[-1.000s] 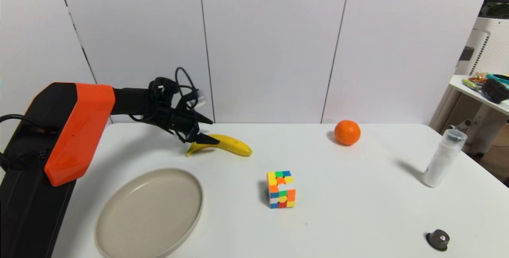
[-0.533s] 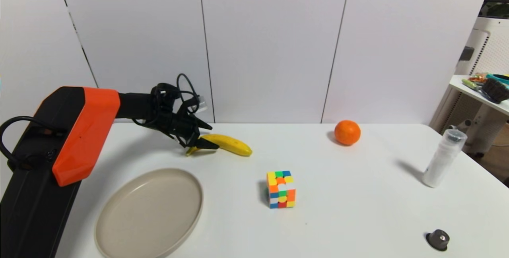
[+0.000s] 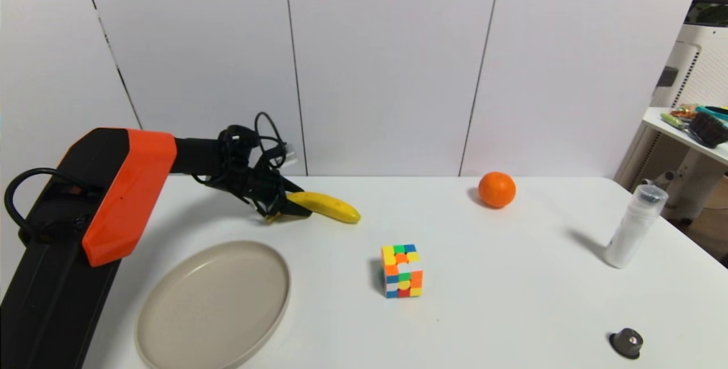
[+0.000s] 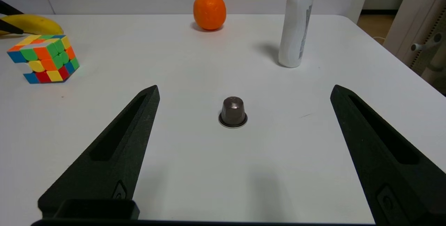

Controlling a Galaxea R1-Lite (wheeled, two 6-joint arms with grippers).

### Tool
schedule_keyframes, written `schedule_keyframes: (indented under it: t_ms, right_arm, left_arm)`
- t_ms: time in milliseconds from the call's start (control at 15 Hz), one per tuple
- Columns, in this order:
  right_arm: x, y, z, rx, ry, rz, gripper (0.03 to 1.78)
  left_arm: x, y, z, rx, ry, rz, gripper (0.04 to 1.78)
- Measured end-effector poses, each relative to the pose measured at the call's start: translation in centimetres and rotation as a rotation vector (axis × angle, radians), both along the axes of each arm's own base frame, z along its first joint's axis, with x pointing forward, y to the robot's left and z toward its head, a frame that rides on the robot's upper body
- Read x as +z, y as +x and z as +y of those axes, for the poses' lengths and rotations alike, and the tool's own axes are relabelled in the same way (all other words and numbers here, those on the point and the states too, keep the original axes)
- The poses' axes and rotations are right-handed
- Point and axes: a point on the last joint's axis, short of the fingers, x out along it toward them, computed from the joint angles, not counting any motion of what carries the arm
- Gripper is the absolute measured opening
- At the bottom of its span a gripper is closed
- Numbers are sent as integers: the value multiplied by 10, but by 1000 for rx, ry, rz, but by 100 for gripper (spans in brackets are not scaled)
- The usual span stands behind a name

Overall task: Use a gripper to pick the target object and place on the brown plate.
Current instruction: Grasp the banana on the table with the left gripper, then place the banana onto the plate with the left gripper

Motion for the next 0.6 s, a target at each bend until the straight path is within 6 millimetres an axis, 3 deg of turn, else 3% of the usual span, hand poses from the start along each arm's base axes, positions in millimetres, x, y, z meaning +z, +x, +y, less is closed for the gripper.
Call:
schedule_keyframes:
  t_ms: [267,333,600]
  right_arm:
    - [0,0,0,0,-1,-1,169]
    - [0,0,0,0,-1,0,169]
    - [0,0,0,0,0,0,169]
  left_arm:
    - [0,1,1,1,0,-6,77]
    - [0,1,1,2,0,-8,58]
    - [15,-2,1,5,-11,-24,58]
